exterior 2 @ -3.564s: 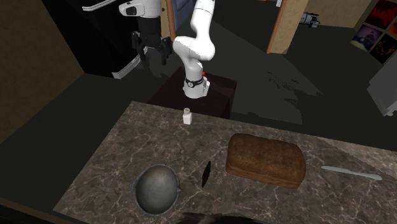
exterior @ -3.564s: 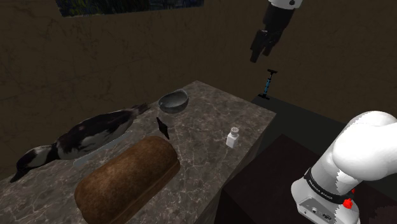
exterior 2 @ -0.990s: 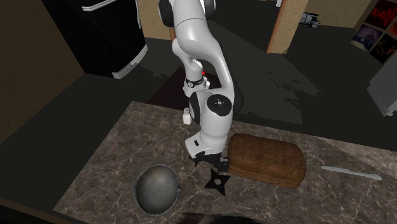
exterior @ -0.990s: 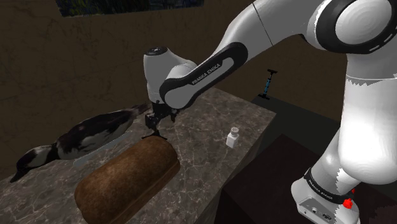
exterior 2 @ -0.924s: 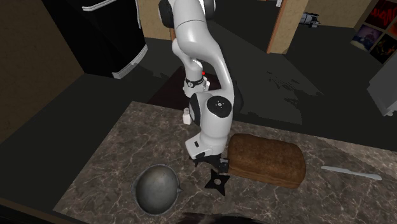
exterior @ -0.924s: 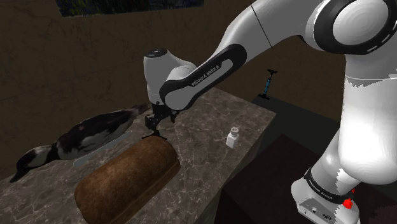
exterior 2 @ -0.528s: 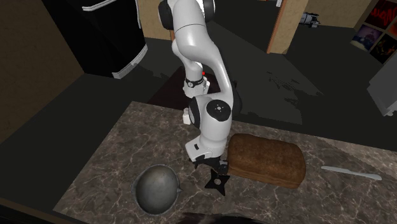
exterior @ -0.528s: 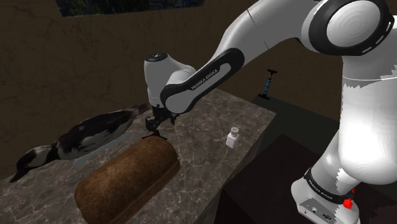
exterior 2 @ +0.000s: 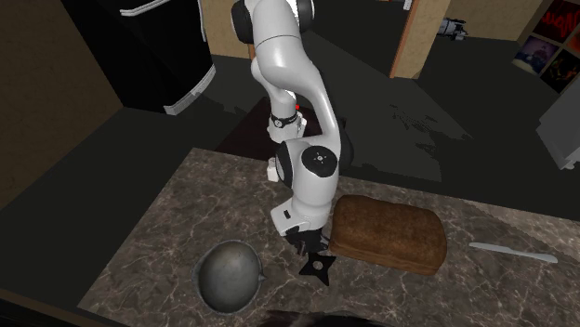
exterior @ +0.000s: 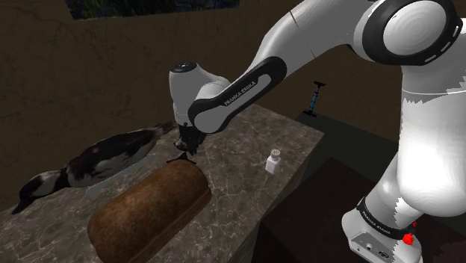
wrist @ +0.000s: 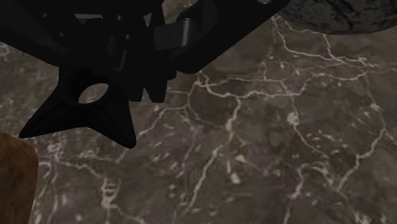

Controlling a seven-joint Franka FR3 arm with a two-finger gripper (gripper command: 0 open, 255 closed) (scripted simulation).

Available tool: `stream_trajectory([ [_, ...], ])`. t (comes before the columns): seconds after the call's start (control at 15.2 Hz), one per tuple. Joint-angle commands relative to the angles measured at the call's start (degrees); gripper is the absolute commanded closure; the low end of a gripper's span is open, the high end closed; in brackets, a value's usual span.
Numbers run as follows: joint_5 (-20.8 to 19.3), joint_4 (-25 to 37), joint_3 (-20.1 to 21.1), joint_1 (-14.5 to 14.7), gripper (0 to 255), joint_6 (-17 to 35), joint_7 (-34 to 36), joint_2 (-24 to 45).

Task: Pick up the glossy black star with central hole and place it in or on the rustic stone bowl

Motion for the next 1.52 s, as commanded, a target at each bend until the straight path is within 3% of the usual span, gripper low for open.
stream_trajectory([
  [0.0, 0.0, 0.0, 0.0, 0.0, 255, 0.0, 0.0, 0.0],
  [0.33, 0.0, 0.0, 0.0, 0.0, 255, 0.0, 0.0, 0.0],
  [0.4, 0.0, 0.0, 0.0, 0.0, 0, 0.0, 0.0, 0.0],
  [0.79, 11.23, 22.62, -0.22, 6.41, 0, -22.15, 20.77, 11.62],
  [1.45, 10.52, 19.58, -0.65, 6.71, 0, -17.29, 21.23, 13.53],
])
